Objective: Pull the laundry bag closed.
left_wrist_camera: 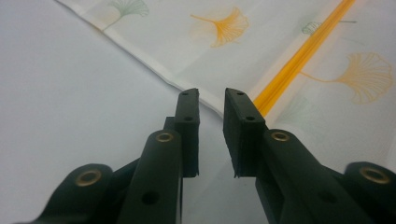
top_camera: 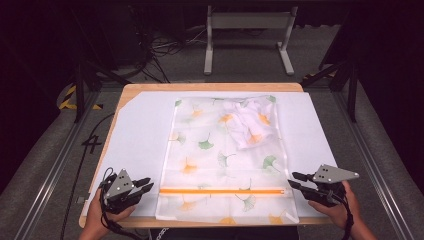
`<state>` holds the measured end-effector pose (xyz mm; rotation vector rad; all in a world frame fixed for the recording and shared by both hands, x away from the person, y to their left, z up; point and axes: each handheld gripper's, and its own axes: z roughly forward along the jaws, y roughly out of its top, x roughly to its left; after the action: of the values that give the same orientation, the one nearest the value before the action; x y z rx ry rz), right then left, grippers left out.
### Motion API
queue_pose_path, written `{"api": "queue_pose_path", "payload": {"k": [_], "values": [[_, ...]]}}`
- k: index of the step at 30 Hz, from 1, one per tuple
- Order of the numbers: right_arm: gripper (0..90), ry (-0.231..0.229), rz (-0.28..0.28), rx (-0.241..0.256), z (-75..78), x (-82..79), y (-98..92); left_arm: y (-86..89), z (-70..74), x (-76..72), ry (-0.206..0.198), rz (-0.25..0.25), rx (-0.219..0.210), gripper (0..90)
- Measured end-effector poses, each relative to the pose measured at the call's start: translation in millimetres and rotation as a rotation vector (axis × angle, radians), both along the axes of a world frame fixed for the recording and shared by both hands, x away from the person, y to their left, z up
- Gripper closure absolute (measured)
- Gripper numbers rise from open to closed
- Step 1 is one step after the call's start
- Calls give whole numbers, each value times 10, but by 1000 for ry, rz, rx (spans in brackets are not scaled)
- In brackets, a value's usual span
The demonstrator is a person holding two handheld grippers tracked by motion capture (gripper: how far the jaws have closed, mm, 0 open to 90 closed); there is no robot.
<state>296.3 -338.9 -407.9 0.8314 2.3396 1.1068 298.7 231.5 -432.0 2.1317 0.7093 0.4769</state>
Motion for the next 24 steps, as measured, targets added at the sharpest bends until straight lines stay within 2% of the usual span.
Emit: {"api": "queue_pose_path", "payload": {"k": [3,8,10,12,15,19,22,23,24], "values": [[608,-19,-9,-6,29,59,6,28,-3,40,-5,22,3,668],[514,-47,-10,-44,39,162,28,79,-14,68,-13,59,6,588],[508,-52,-12,-59,38,186,36,99,-22,79,-17,79,0,570],[470,-62,-9,-80,35,241,48,128,-35,92,-21,102,7,486],[402,-68,-11,-97,34,307,59,178,-48,118,-21,135,5,423],[294,-72,-27,-100,-4,399,37,253,-75,173,-26,171,15,303],[243,-83,-54,-78,-43,433,-15,305,-90,191,-23,179,-6,244],[232,-80,-65,-60,-64,444,-49,363,-107,202,-27,187,-30,221],[232,-80,-65,-60,-64,444,-49,363,-107,202,-27,187,-30,217]]}}
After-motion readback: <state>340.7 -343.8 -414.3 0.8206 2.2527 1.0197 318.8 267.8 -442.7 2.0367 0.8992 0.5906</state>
